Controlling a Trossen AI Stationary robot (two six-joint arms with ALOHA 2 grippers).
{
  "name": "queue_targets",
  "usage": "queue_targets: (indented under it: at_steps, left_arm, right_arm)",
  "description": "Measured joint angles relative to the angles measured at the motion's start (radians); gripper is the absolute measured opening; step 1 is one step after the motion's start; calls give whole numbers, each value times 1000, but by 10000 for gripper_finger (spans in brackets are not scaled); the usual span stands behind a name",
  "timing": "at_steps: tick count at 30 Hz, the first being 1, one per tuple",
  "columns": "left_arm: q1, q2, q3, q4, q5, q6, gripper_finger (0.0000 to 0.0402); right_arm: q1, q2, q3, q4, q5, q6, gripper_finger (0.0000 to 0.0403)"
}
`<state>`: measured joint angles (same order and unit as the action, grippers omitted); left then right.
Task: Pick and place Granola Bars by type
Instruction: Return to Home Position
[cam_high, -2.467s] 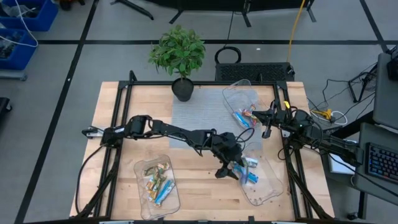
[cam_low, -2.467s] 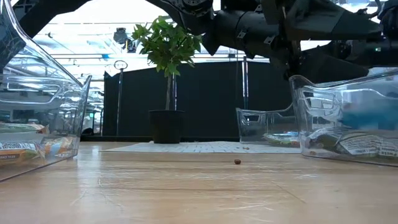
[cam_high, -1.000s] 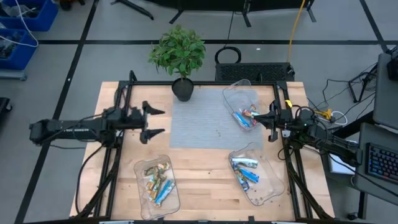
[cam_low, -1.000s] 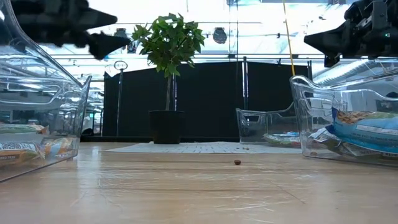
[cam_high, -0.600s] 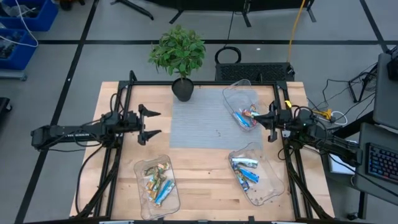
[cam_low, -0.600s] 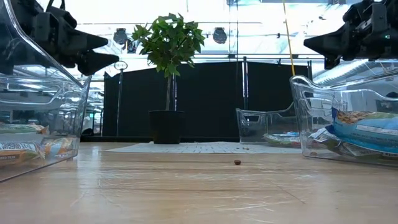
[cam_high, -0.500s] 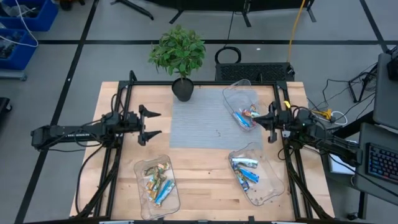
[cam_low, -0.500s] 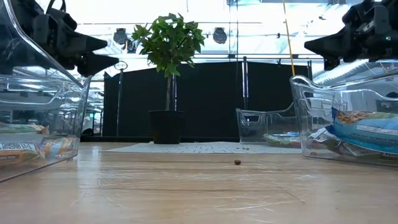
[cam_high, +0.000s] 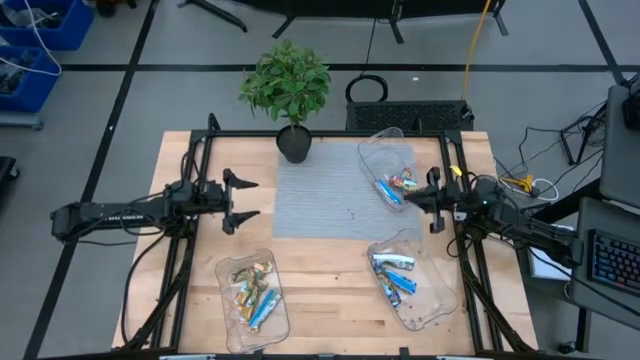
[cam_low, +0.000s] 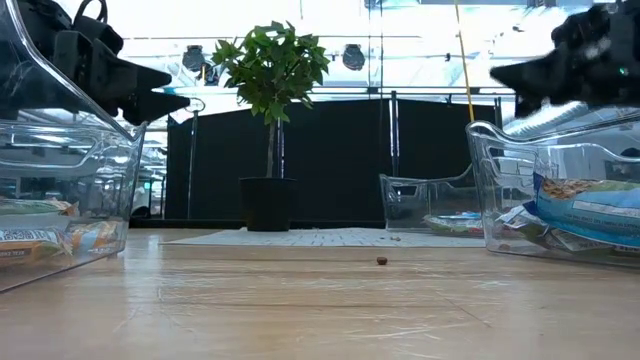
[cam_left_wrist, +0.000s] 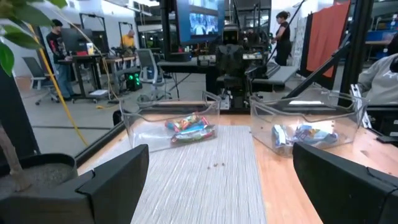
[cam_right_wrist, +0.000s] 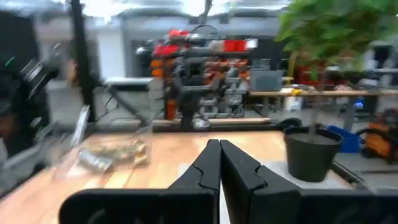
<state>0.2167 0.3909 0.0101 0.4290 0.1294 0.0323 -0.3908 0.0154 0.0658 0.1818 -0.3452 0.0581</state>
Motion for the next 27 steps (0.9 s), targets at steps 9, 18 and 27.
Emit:
queue_targets:
  at_steps: [9,18,27]
  left_arm:
    - [25,-32,0,-52,-8,-9,397]
    - [53,-33,0,-59,31,-12,397]
    - [52,-33,0,-59,55,-12,397]
  right_arm:
    - [1,17,-46,110,136,-14,0]
    - [146,83,-48,120,112,43,0]
    - [398,132,-50,127,381,7,0]
